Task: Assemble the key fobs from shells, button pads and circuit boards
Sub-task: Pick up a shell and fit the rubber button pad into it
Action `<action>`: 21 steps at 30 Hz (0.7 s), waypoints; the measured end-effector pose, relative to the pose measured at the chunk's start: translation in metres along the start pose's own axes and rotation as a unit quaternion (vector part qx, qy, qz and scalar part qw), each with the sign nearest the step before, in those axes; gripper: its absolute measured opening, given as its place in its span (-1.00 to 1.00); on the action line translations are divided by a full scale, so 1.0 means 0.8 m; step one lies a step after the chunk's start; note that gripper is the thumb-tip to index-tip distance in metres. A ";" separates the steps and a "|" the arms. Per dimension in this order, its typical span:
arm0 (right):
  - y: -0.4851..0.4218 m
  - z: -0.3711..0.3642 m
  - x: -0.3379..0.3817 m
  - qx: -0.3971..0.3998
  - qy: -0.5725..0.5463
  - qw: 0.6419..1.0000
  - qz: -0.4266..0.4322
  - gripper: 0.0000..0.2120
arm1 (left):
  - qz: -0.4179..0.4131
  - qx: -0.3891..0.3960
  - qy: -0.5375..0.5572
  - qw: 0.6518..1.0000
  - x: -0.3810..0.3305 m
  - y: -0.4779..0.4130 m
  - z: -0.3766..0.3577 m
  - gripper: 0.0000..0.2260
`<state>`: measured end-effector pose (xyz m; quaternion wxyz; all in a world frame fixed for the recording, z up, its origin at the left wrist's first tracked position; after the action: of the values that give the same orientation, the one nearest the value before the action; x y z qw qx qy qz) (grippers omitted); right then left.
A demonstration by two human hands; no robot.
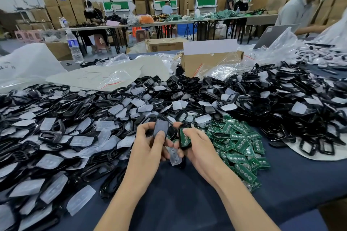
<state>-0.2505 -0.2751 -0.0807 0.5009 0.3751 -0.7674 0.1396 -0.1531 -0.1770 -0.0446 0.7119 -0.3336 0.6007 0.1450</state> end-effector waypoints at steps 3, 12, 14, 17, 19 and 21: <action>0.000 0.000 0.005 0.003 -0.013 1.000 0.014 -0.74 | -0.012 -0.017 -0.002 1.000 -0.003 0.001 0.005 -0.89; 0.003 0.008 0.015 -0.023 -0.076 0.997 0.022 -0.81 | -0.021 -0.028 -0.004 0.999 -0.005 0.002 0.007 -0.89; 0.003 0.012 0.017 -0.031 -0.056 0.997 0.030 -0.85 | -0.033 -0.017 -0.034 0.999 -0.005 0.003 0.003 -0.87; 0.006 0.011 0.020 -0.026 0.002 0.999 0.048 -0.87 | -0.055 -0.008 -0.083 0.995 -0.008 0.004 0.000 -0.80; 0.007 0.009 0.019 -0.018 0.036 0.998 0.057 -0.87 | -0.063 -0.005 -0.103 0.993 -0.008 0.003 -0.001 -0.76; 0.008 0.007 0.019 -0.013 0.057 0.996 0.062 -0.85 | -0.070 -0.002 -0.127 0.989 -0.007 0.003 -0.002 -0.77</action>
<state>-0.2622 -0.2802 -0.0687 0.5387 0.3116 -0.7613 0.1821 -0.1569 -0.1748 -0.0402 0.7902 -0.3555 0.4800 0.1373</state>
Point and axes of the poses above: each hand's wrist, its own y-axis away from the middle knuckle, its own z-axis out of the back of the hand, x = y × z, the point moved 10 cm from there along -y, towards the middle knuckle, and after that the axes turned 5 degrees about -z, right-handed, at the moved point
